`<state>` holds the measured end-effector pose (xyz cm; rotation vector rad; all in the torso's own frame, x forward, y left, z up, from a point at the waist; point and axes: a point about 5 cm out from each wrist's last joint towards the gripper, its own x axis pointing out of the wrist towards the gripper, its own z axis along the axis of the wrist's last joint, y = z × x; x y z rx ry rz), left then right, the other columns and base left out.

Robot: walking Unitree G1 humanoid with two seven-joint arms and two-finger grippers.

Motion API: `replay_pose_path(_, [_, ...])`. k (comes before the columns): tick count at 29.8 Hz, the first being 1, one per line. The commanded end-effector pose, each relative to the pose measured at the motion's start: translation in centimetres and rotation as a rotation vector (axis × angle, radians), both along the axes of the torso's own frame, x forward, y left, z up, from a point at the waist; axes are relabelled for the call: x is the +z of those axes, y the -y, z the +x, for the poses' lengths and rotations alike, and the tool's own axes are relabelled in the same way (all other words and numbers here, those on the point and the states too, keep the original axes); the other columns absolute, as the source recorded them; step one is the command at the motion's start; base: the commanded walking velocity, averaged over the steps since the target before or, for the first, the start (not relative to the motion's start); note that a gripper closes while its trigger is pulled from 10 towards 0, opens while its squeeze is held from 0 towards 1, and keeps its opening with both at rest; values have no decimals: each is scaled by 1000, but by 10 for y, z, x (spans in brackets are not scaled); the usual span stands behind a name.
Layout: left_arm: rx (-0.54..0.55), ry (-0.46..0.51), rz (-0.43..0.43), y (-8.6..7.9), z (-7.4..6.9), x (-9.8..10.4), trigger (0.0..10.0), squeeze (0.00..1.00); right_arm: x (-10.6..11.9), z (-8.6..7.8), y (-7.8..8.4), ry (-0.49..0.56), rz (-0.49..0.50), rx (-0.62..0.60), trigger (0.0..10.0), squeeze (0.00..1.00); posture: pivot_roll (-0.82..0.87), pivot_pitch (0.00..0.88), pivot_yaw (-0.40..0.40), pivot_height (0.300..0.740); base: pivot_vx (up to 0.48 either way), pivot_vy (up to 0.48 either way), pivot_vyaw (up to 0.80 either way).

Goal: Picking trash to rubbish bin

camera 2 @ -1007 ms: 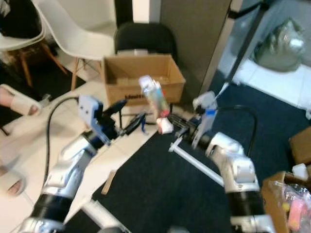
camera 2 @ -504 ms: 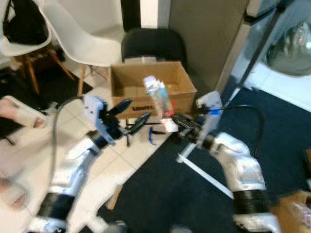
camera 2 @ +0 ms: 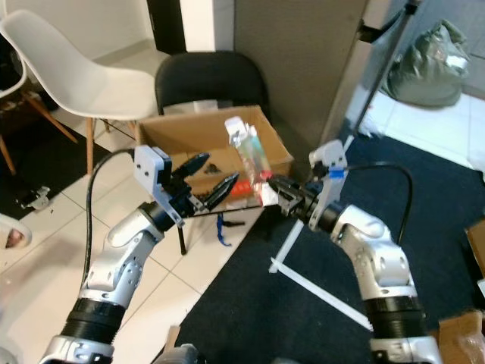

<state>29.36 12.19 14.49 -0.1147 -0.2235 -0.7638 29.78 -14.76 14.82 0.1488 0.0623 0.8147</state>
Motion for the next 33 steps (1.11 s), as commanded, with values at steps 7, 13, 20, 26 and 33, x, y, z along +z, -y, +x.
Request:
replay_pose_path(7, [-6, 6, 5, 2, 0, 1, 10000, 0, 0, -1, 6, 10, -22, -12, 10000, 0, -37, 0, -52, 740, 480, 0, 0])
replay_pose_path(13, [-5, 2, 6, 2, 0, 1, 10000, 0, 1, -1, 6, 22, -44, 2, 10000, 0, -37, 0, -49, 740, 480, 0, 0])
replay_pose_path(20, [11, -23, 30, -6, -2, -3, 10000, 0, 3, -2, 7, 46, -87, 13, 10000, 0, -35, 0, -48, 740, 480, 0, 0])
replay_pose_path(26, [39, -151, 149, -32, -5, -18, 10000, 0, 9, -2, 6, 93, -142, 26, 10000, 0, -30, 0, -47, 740, 266, 0, 0])
replay_pose_path(33, [57, -291, 347, -56, -10, -36, 10000, 0, 21, -1, 1, 171, -208, 53, 10000, 0, -23, 0, -43, 740, 0, 0, 0])
